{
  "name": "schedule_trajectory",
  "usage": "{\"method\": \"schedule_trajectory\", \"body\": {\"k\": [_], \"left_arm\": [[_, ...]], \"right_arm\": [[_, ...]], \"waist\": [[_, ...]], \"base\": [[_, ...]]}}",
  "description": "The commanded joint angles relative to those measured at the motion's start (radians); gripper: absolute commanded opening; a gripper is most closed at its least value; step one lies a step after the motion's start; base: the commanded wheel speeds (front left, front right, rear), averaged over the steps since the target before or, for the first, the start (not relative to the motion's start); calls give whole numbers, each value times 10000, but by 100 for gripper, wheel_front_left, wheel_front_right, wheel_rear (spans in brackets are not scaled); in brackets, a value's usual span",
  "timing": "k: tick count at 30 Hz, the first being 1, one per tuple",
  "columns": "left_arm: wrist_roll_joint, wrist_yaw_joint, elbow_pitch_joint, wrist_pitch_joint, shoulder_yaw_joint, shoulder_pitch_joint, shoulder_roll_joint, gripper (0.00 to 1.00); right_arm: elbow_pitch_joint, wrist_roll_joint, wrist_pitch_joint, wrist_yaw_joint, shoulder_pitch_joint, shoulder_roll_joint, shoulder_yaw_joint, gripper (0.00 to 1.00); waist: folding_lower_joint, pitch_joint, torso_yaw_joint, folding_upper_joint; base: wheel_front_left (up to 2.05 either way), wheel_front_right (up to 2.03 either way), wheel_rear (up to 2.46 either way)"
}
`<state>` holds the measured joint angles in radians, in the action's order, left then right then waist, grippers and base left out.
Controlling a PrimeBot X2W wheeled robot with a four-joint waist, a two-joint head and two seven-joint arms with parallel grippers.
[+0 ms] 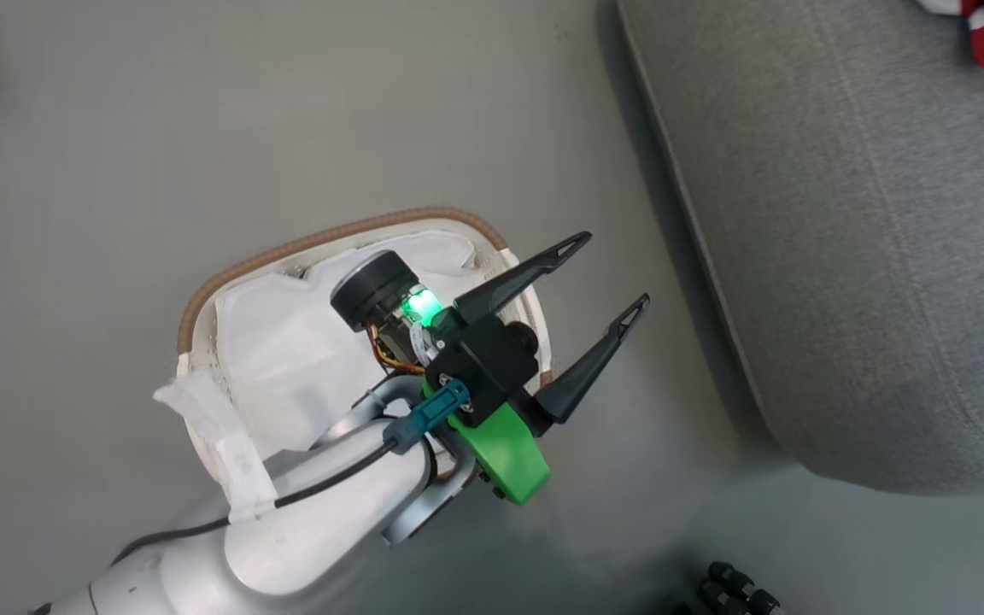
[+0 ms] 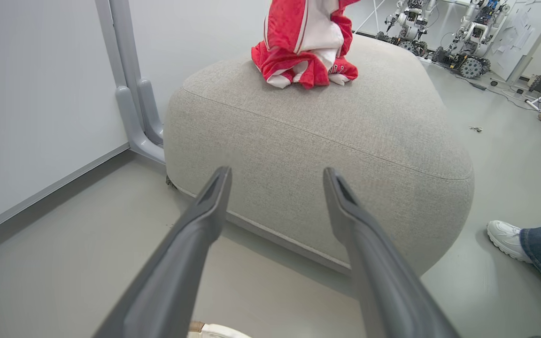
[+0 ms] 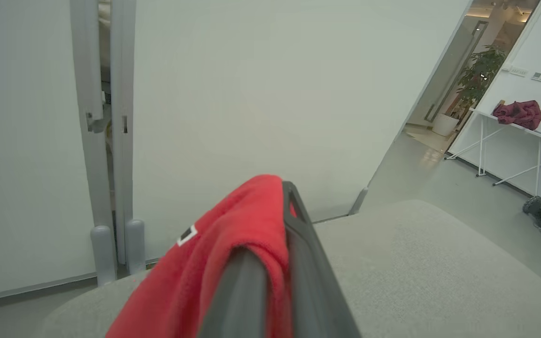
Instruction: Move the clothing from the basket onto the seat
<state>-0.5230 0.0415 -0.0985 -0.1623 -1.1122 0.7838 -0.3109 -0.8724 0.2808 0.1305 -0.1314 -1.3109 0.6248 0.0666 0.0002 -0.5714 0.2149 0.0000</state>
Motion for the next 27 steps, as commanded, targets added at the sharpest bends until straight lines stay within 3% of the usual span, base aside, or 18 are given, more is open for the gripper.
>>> {"method": "schedule_trajectory", "body": {"k": [1,9,10,13,14,27], "left_arm": [[101,75,83,25,36,225,-111,100],[149,138,213,117,12,347,-283,100],[141,151,216,127,11,342,-299,100],[69,207,219,143,37,283,-376,100],[58,214,218,125,54,272,-409,100],[-479,591,-214,-631,693,-413,-597,100]], "right_arm": [[-295,-161,191,14,399,-123,129,0],[-1712,-996,1144,14,1507,-1061,773,0],[-1799,-1010,1195,14,1554,-1168,860,8],[-1911,-1080,1308,14,1782,-1581,1087,58],[-1881,-1093,1329,14,1836,-1684,1093,97],[-70,-418,1359,14,3519,-2105,253,100]], "waist": [[-2,-677,-442,0],[-2,-915,-406,0],[-2,-907,-383,0],[-2,-829,-273,0],[-2,-797,-239,0],[-2,437,202,0]], "base": [[0,0,0],[0,0,0],[0,0,0],[0,0,0],[0,0,0],[0,0,0]]}}
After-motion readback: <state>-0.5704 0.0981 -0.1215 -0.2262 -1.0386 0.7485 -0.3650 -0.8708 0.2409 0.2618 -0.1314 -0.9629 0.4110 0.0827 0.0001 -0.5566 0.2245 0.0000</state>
